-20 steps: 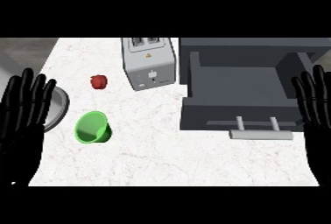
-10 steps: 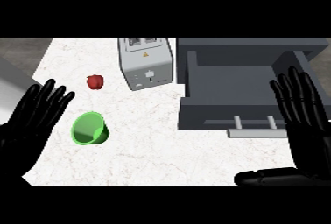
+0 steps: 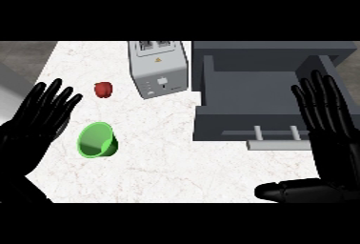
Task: Pick up the cup, place it into the drawer and close the drawer
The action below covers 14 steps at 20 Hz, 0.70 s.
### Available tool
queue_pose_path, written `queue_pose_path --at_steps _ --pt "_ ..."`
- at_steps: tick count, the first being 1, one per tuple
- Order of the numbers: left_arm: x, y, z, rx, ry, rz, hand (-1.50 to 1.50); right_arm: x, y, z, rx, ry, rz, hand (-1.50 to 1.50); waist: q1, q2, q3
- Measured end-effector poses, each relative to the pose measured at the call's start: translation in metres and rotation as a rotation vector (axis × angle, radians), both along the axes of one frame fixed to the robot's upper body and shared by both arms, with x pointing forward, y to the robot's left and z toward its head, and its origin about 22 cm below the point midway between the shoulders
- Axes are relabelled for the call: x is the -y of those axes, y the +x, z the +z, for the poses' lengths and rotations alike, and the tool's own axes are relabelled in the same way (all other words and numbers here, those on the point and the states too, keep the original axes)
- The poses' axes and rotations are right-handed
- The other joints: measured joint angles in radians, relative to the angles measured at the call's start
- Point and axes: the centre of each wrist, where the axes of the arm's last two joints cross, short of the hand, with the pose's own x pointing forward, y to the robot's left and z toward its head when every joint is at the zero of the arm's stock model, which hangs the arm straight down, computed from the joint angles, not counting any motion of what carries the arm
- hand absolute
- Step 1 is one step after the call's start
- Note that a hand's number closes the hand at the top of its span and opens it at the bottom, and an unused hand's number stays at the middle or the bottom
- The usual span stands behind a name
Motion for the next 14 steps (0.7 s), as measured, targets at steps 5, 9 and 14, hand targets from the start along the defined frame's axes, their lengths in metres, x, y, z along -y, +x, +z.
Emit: queue_pose_path --at_steps 5,9,14 --pt "0.008 0.009 -0.002 -0.017 0.007 0.01 -1.5 0.001 0.007 0.005 0.001 0.01 0.0 -1.5 0.0 0.0 0.0" --pt "0.006 -0.001 -0.01 -0.04 0.015 0.018 -1.5 0.01 0.008 0.003 0.005 0.009 0.005 -1.5 0.001 0.0 0.0" --pt "-0.001 -0.001 -0.018 -0.064 0.032 0.041 -1.5 0.007 0.007 -0.003 0.007 0.004 -0.003 -1.5 0.001 0.0 0.0"
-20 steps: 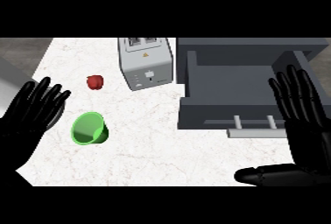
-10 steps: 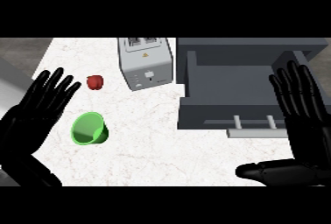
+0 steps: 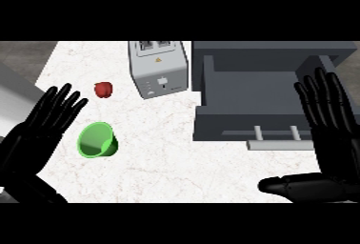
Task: Pick up the cup, place it into the drawer and close the drawer
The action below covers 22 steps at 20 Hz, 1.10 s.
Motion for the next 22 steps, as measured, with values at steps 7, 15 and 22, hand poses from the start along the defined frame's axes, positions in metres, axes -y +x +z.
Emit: queue_pose_path --at_steps 7,15,22 --pt "-0.017 -0.002 -0.025 -0.046 0.042 0.038 -1.5 0.0 0.002 0.014 0.006 -0.007 -0.004 -1.5 0.0 0.0 0.0" --pt "-0.034 0.004 -0.055 -0.089 0.093 0.097 -1.5 -0.006 0.001 0.013 0.003 -0.006 0.011 -1.5 -0.001 0.0 0.0" --pt "-0.042 0.015 -0.091 -0.115 0.118 0.121 -1.5 0.001 -0.002 0.016 0.005 -0.004 0.015 -1.5 -0.003 0.001 0.0"
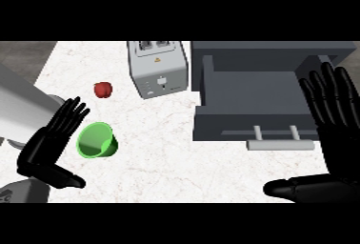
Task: Pick up the cup, place it into the drawer and close the drawer
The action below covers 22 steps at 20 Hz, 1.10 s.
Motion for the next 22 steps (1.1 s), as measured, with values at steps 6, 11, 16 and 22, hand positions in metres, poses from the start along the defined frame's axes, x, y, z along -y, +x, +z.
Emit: queue_pose_path --at_steps 6,11,16,22 --pt "-0.014 0.004 -0.022 -0.034 0.008 0.002 -1.5 0.002 0.002 0.006 -0.006 0.0 0.002 -1.5 0.0 0.0 0.0" --pt "-0.012 0.009 -0.045 -0.059 0.037 0.029 -1.5 -0.003 0.0 0.008 -0.005 0.0 0.013 -1.5 0.0 0.0 0.0" --pt "-0.024 0.017 -0.054 -0.062 0.05 0.07 -1.5 -0.001 -0.001 0.006 -0.002 -0.002 0.012 -1.5 -0.002 -0.001 0.003" --pt "-0.028 0.021 -0.065 -0.06 0.071 0.117 -1.5 -0.01 0.003 0.007 -0.002 -0.002 0.024 -1.5 -0.004 -0.001 0.004"
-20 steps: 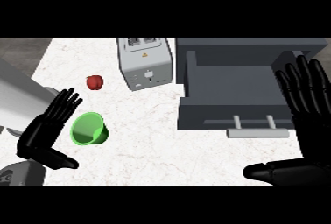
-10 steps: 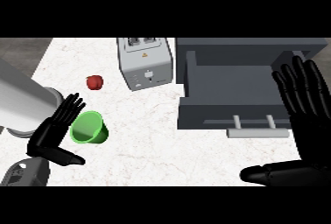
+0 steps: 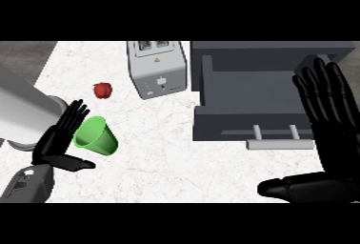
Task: Pick up the cup, place it into the drawer and close the drawer
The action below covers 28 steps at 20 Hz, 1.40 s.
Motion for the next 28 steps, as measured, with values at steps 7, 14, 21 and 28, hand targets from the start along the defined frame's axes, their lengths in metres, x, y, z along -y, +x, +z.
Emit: queue_pose_path --at_steps 7,14,21,28 --pt "-0.003 -0.002 -0.014 -0.025 0.018 0.02 -1.5 0.006 -0.007 -0.003 -0.004 -0.003 0.009 -1.5 -0.006 0.002 -0.001" --pt "0.007 -0.007 -0.031 -0.06 0.023 -0.007 -1.5 0.008 -0.004 -0.005 -0.003 0.001 0.011 -1.5 -0.01 0.006 -0.006" --pt "0.014 0.002 -0.03 -0.065 -0.011 -0.017 -1.5 0.012 -0.003 -0.002 -0.006 0.002 0.016 -1.5 -0.011 0.006 -0.006" --pt "0.026 -0.002 -0.041 -0.103 -0.056 -0.033 -1.5 0.005 -0.002 -0.001 -0.006 0.001 0.022 -1.5 -0.011 0.007 -0.007"
